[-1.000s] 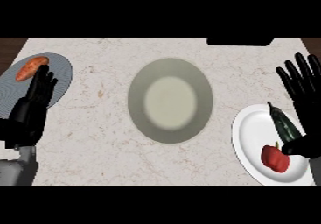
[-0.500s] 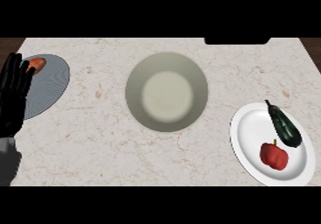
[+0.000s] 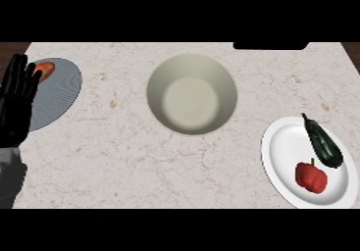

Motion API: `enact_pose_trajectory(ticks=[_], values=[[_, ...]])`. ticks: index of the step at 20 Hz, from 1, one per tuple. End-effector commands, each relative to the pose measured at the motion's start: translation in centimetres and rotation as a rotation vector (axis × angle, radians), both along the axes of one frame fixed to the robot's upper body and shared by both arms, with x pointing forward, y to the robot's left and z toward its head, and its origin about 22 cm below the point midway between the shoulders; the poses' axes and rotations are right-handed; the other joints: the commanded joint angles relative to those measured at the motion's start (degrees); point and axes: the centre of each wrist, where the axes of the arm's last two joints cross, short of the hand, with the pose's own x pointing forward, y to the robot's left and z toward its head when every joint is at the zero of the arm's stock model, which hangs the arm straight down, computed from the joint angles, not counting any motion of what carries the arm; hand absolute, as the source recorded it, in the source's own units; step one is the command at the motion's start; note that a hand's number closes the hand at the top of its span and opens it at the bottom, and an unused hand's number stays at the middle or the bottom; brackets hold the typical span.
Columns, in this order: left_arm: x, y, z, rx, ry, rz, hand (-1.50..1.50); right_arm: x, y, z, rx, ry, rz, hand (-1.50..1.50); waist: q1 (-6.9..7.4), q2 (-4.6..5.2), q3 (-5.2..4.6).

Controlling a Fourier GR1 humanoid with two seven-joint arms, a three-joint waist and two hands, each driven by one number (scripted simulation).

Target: Pick the eggplant from the plate and place it in the bowl

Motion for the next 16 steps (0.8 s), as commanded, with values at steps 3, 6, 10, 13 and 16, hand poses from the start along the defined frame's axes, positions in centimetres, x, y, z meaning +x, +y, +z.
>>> enact_pose_trajectory(ticks=[3,6,10,13,16], values=[[-0.8,-0.2,-0.2,-0.005,-0.002,-0.025,0.00,0.5,-0.6,2.6,-0.199,0.129,0.194,-1.50,1.28,-0.14,0.09],[0.0,0.2,0.3,0.016,-0.021,-0.011,0.00,1.2,0.9,2.8,-0.279,0.134,0.283,-1.50,0.94,0.05,0.24],[0.1,-0.7,-0.1,-0.002,-0.004,-0.027,0.00,1.4,1.0,0.9,-0.299,0.184,0.295,-1.50,0.93,0.10,0.24],[0.6,-1.3,0.7,0.004,-0.004,-0.012,0.00,2.1,1.1,0.7,-0.328,0.163,0.286,-1.50,0.79,0.01,0.16],[0.2,-0.1,0.8,-0.008,-0.009,-0.006,0.00,1.4,1.0,-1.8,-0.313,0.179,0.296,-1.50,0.44,-0.10,0.19]])
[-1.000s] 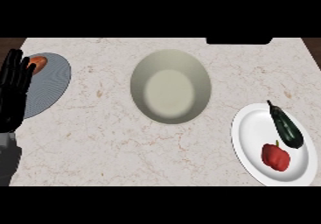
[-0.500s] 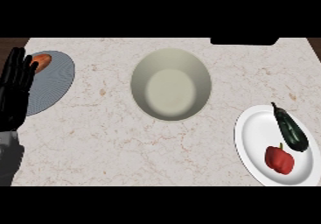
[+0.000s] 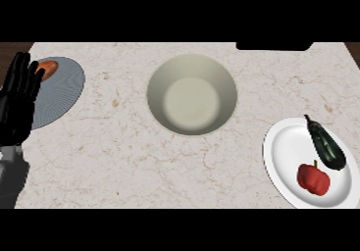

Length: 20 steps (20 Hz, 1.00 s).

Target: Pick the eggplant from the plate and place it in the bowl

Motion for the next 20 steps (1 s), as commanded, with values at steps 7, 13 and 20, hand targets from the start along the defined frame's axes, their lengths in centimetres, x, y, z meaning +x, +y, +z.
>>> enact_pose_trajectory(ticks=[7,13,20], values=[[0.0,1.0,-0.8,-0.005,0.002,0.002,0.00,0.9,0.6,-4.7,0.077,0.070,0.187,-1.50,0.23,0.14,-0.12],[-0.3,-1.5,-1.5,0.003,-0.008,-0.010,0.00,1.1,1.7,-9.6,0.057,0.095,0.182,-1.50,0.23,-0.06,-0.09],[-0.1,-0.3,-0.1,-0.011,0.005,-0.002,0.00,2.5,1.9,-12.2,0.078,0.065,0.155,-1.50,0.88,0.01,-0.09]])
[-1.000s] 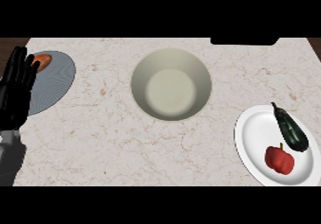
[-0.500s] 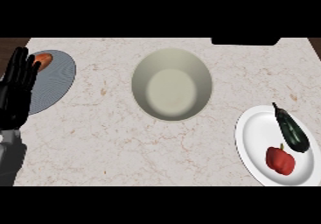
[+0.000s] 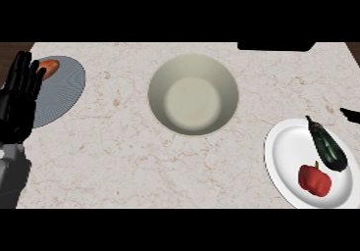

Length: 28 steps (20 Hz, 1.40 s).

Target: Pick the eggplant from the plate and place it in the bowl

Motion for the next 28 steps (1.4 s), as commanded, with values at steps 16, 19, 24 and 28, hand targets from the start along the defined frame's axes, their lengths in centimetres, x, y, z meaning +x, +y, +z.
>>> enact_pose_trajectory(ticks=[16,19,24,28], values=[[0.0,-0.8,-0.7,0.000,0.017,-0.009,0.00,1.7,2.0,-5.1,0.130,0.033,0.194,-1.50,-0.94,-0.14,-0.11],[-0.2,0.4,-0.2,0.008,0.008,0.000,0.00,2.3,3.5,-5.9,0.125,0.035,0.210,-1.50,-1.32,-0.33,-0.17],[0.4,-0.9,0.0,0.004,0.006,0.001,0.00,2.8,4.0,-7.5,0.130,0.055,0.183,-1.50,-1.09,-0.17,-0.11],[0.6,-0.6,0.0,0.004,0.001,0.005,0.00,3.9,4.9,-7.8,0.092,0.090,0.184,-1.50,-0.95,-0.15,-0.13]])
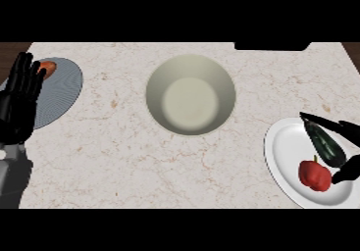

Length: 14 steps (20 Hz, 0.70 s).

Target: Pick the eggplant from the plate and place it in the bowl

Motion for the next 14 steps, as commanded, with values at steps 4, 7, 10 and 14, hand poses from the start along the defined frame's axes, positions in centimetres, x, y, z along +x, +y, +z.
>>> enact_pose_trajectory(ticks=[4,7,10,14], values=[[0.0,0.6,0.6,0.010,-0.008,0.004,0.00,0.0,1.2,-2.6,0.086,0.103,0.074,-1.50,0.04,0.01,0.04],[0.3,1.1,0.6,0.013,-0.005,0.003,0.00,0.4,0.8,-1.9,0.111,0.038,0.081,1.50,0.00,0.07,0.04],[0.3,0.4,1.5,0.003,0.008,-0.016,0.00,0.4,-0.1,-1.4,0.166,-0.046,0.029,1.50,0.31,0.20,0.13],[-0.6,0.0,-0.7,0.002,-0.006,0.001,0.00,1.0,1.2,-2.1,0.148,-0.061,0.037,1.50,0.05,0.06,0.03]])
